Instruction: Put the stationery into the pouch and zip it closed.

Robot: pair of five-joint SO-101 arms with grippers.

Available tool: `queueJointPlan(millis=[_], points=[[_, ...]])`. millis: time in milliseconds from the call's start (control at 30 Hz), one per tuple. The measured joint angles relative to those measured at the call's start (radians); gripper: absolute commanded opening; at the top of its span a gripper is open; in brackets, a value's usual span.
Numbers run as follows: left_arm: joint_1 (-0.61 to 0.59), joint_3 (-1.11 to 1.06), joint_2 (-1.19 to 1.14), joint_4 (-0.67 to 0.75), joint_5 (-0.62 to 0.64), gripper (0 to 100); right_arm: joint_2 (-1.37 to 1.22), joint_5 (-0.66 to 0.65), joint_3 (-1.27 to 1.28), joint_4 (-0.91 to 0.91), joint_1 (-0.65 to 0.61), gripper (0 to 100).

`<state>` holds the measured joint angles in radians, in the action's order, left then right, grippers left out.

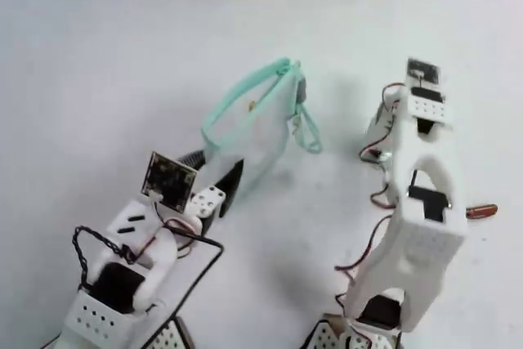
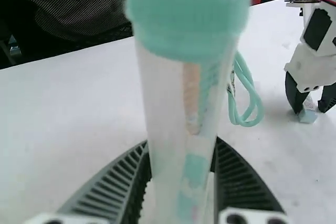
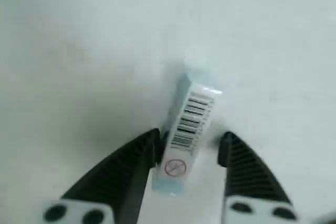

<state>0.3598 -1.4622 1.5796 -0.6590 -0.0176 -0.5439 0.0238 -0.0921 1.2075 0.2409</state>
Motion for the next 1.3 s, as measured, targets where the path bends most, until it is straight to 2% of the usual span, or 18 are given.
queueJointPlan(millis=[33,200,467,633,733,867,1133,1300], points=[[0.0,0.0,0.0,0.0,0.0,17,-0.028,0.0,-0.049,0.031,0.012,4.3],[0.002,0.0,0.0,0.0,0.0,17,-0.132,0.0,-0.219,0.138,0.028,1.9],[0.002,0.0,0.0,0.0,0.0,17,-0.091,-0.002,-0.399,0.336,0.023,1.7],[0.002,0.0,0.0,0.0,0.0,17,0.12,-0.097,-0.448,0.476,-0.023,1.7],[0.002,0.0,0.0,0.0,0.0,17,0.275,-0.118,-0.433,0.5,-0.069,1.7],[0.002,0.0,0.0,0.0,0.0,17,0.509,-0.126,-0.305,0.503,-0.127,1.7],[0.002,0.0,0.0,0.0,0.0,17,0.985,-0.126,0.048,0.471,-0.341,1.7],[0.002,0.0,0.0,0.0,0.0,17,1.215,-0.181,0.097,0.436,-0.483,1.7]])
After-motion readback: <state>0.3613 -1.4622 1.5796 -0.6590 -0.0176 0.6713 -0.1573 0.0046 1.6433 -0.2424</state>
